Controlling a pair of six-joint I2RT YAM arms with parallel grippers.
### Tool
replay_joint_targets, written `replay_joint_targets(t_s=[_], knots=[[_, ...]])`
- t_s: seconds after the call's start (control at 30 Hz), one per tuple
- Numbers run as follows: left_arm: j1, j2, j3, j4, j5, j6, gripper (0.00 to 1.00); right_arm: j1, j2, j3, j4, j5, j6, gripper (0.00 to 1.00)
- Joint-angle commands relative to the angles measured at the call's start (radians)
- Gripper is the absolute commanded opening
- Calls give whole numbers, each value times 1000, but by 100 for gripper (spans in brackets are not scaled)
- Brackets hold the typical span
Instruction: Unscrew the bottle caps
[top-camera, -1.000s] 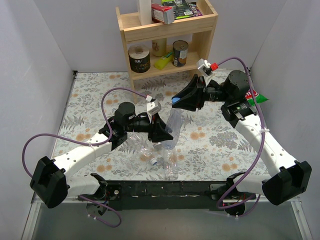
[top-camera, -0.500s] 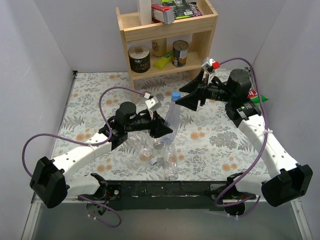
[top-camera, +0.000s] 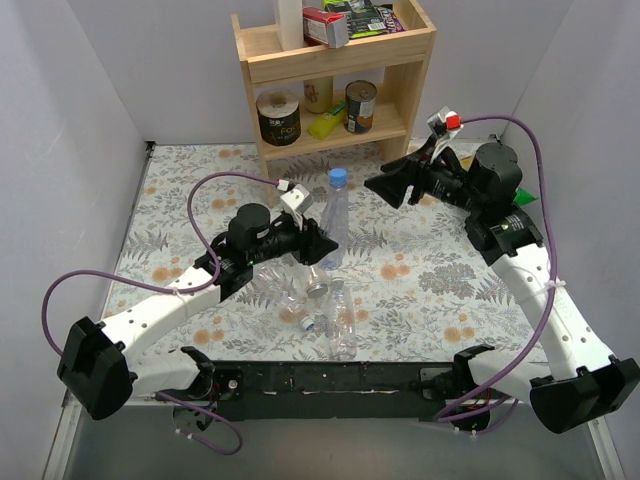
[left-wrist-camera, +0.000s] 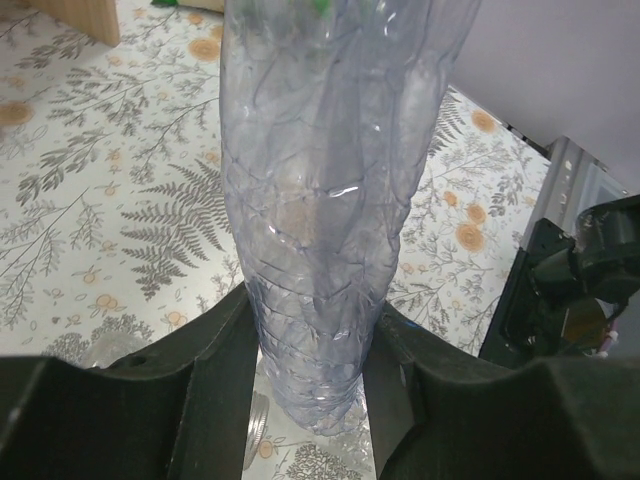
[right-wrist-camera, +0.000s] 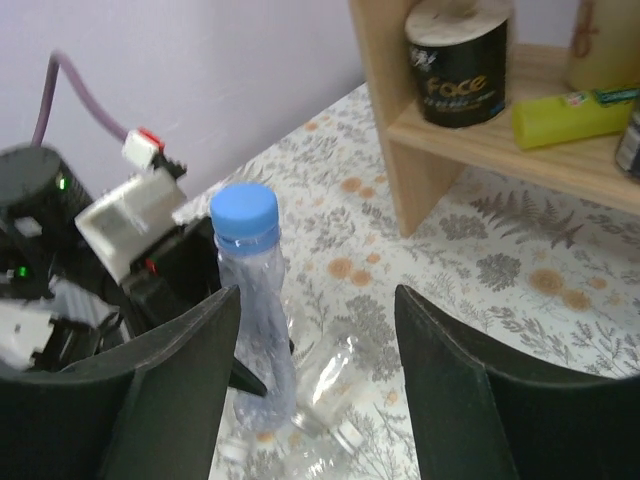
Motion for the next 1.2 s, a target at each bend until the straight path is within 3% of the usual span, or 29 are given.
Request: replay_joint_targets(t_s=[0.0,0.17,0.37,0.87,1.17], knots=[[-2,2,39,-27,-100,-7,7,119,-20,108,-58,382,83,69],[-2,8,42,-32,-111,-10,8,268,57,215,-136,597,48,69],[-2,19,50,-45,-126,-10,8,346,141,275,-162,680,43,75],[-2,26,58,-56,-123,-12,8,384,221,312,-161,654,31,72],[-2,26,61,-59,-115,-12,8,384,243,321,-164,610,25,57]])
